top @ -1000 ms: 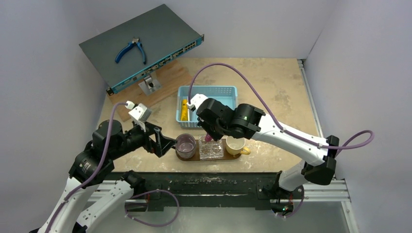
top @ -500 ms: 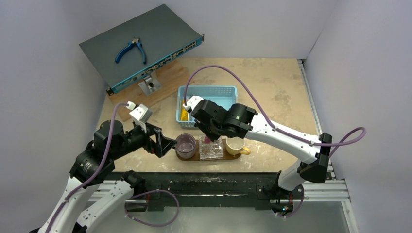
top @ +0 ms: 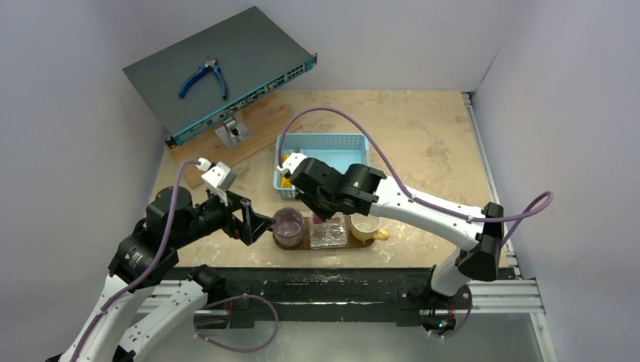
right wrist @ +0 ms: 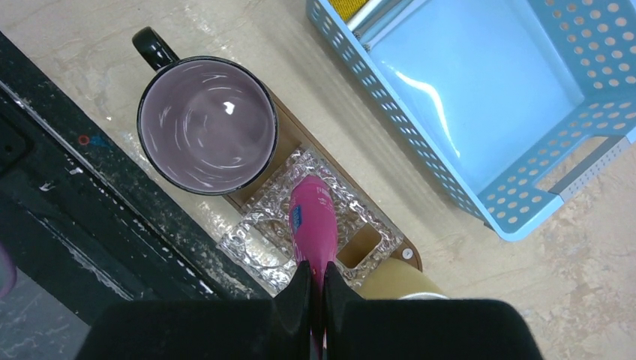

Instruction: Prepare toiletry sets of a toothbrush and toothpaste on the tray

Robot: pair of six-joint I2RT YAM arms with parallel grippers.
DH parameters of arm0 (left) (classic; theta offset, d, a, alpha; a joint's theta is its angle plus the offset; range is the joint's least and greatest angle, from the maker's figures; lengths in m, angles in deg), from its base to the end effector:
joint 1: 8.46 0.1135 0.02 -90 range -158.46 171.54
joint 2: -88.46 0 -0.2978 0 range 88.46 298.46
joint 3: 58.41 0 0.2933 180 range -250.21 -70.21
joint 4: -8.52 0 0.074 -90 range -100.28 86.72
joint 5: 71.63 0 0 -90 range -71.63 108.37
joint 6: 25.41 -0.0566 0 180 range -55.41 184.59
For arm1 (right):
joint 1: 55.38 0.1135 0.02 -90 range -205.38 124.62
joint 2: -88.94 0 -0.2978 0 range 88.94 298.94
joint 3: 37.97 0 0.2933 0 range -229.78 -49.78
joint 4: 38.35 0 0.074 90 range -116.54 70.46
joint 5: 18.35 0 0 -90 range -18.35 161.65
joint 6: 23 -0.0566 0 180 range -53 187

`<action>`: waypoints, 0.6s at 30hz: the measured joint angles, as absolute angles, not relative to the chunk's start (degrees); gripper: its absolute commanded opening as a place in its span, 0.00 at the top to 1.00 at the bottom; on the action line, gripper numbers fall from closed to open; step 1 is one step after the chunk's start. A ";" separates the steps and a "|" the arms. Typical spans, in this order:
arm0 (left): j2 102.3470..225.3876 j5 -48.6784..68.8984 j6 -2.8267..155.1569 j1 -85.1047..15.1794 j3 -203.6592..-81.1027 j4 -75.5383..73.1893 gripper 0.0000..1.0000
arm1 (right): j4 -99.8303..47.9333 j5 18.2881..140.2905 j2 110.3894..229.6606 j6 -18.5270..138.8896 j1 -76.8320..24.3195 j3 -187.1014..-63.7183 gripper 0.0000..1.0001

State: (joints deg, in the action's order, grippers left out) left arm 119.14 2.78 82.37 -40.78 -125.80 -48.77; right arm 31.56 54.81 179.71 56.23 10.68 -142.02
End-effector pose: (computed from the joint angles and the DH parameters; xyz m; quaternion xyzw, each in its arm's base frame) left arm 0.0927 -0.0767 0.3956 0.1797 0.7981 -0.3399 0.4639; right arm 0.1692 0.3406 0.3716 -0.4024 0.8589 0.0666 0.3097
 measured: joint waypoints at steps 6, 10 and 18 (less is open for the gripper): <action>119.14 2.80 82.37 -40.78 -125.80 -48.77 0.00 | 30.51 54.79 181.61 56.87 10.68 -140.97 1.00; 119.14 2.80 82.34 -40.78 -125.80 -48.77 0.00 | 29.33 54.79 182.35 57.11 10.66 -139.73 1.00; 119.22 2.80 82.34 -40.78 -125.80 -48.77 0.00 | 27.54 55.46 182.70 57.48 10.29 -137.89 1.00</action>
